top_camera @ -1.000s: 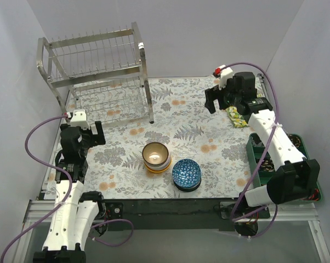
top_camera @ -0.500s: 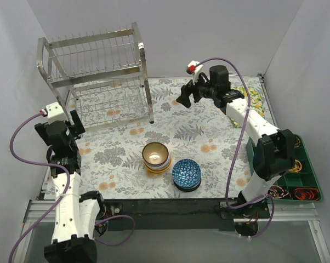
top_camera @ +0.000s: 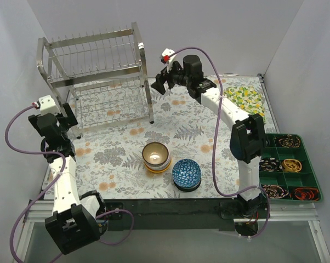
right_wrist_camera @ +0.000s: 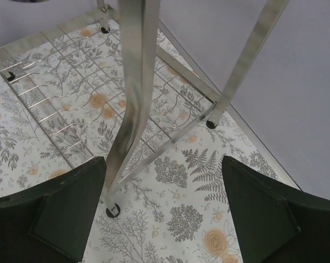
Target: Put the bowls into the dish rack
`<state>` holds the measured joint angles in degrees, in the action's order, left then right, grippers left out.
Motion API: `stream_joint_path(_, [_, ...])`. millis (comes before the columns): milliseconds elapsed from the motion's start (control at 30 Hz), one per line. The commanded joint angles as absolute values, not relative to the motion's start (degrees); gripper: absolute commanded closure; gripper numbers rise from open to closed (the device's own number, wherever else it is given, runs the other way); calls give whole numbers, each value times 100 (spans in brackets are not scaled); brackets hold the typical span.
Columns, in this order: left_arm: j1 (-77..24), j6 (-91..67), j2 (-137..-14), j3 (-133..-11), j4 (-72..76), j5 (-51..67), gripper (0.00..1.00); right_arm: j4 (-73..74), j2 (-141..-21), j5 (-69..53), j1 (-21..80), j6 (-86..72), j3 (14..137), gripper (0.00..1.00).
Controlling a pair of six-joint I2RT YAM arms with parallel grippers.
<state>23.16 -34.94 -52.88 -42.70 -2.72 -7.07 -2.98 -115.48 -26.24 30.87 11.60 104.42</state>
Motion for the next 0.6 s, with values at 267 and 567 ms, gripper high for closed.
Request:
stream_joint_path(267, [2320, -2944, -5862, -3850, 1010, -9, 2, -624, -12234, -2698, 3419, 1011, 11443, 7])
stream_joint_path(567, [2320, -2568, -6345, -3902, 1379, 403, 2, -791, -12682, -2461, 3489, 580, 11715, 12])
